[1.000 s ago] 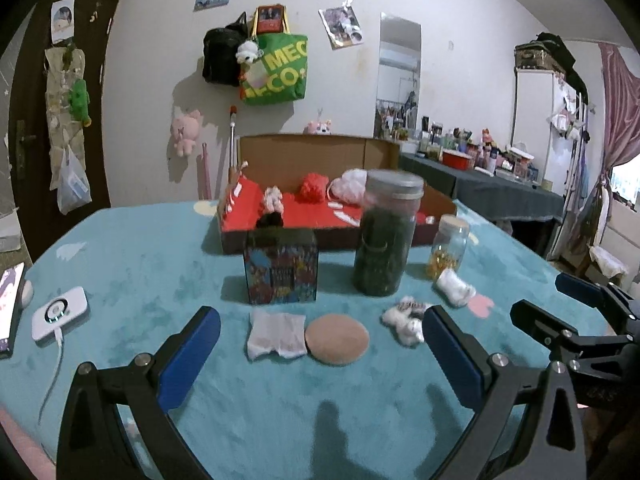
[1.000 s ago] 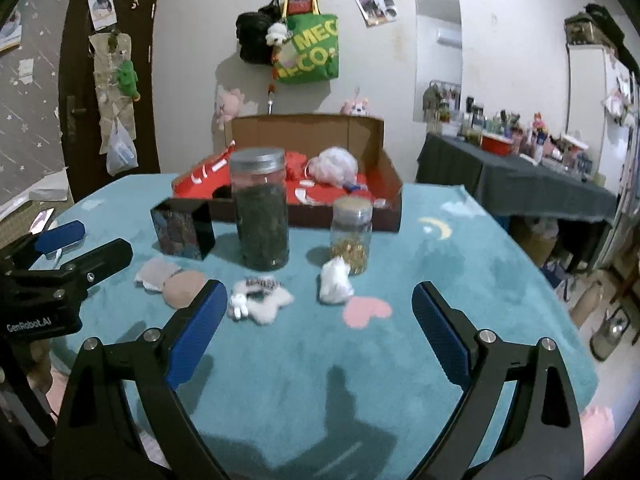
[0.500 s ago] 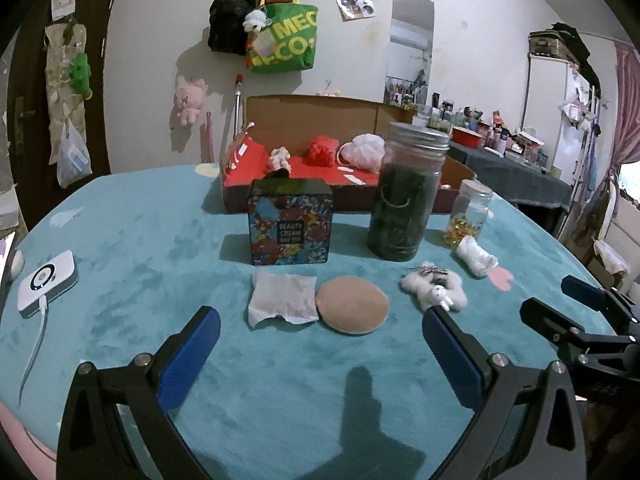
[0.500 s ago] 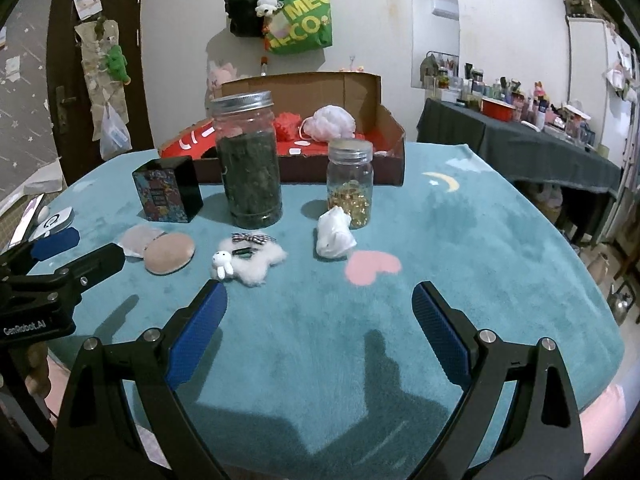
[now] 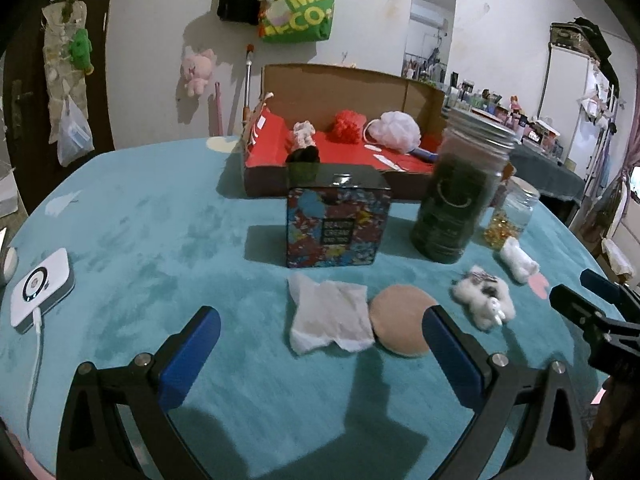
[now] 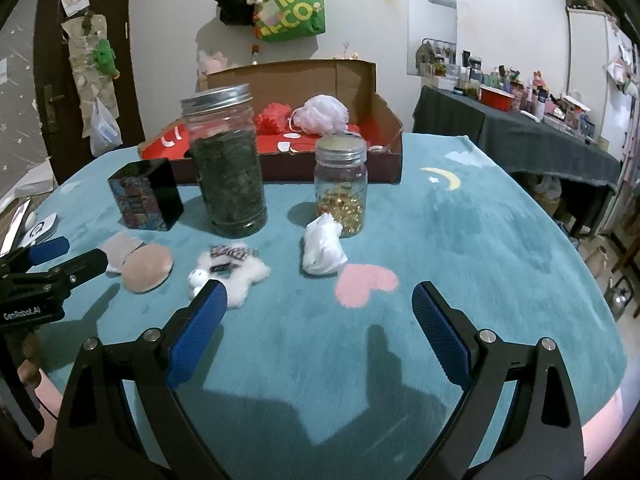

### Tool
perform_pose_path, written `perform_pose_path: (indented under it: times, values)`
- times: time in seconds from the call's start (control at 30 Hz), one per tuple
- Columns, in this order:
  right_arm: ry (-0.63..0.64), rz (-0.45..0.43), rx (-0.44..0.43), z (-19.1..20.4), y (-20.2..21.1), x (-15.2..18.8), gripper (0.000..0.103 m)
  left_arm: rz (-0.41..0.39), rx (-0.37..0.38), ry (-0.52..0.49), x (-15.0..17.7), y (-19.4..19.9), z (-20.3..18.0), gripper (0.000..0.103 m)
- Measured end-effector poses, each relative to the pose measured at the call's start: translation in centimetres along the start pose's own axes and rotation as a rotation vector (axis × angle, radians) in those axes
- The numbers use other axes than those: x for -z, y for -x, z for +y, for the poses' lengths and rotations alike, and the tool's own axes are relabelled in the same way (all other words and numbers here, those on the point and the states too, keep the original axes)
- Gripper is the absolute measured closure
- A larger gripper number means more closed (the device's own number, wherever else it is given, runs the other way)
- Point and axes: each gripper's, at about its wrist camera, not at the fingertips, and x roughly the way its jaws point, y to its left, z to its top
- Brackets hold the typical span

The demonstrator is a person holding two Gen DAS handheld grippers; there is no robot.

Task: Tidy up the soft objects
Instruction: 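Grasp the white tissue with the left tool while the right tool grasps the white sock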

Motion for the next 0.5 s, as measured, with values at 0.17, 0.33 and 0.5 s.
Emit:
perform_pose_path:
  times: [0.17,0.33,0.5]
  values:
    - [0.001,0.037,0.008,-0.2,-1.7,-1.3,0.008,0.061,-0.006,-0.035,-0.8,-1.6,0.5,0.008]
    - [0.017,0.085,0.031,-0.6,-3.9,-2.8,0.008,0.151,0.036,-0.049,-0.9,-3.4,1.2,0.025]
    - [0.026,0.158,-0.015,-0.7,-5.9,-3.7,0.027,0.162,0.067,-0.101,-0.7,-3.3,1.2,0.042]
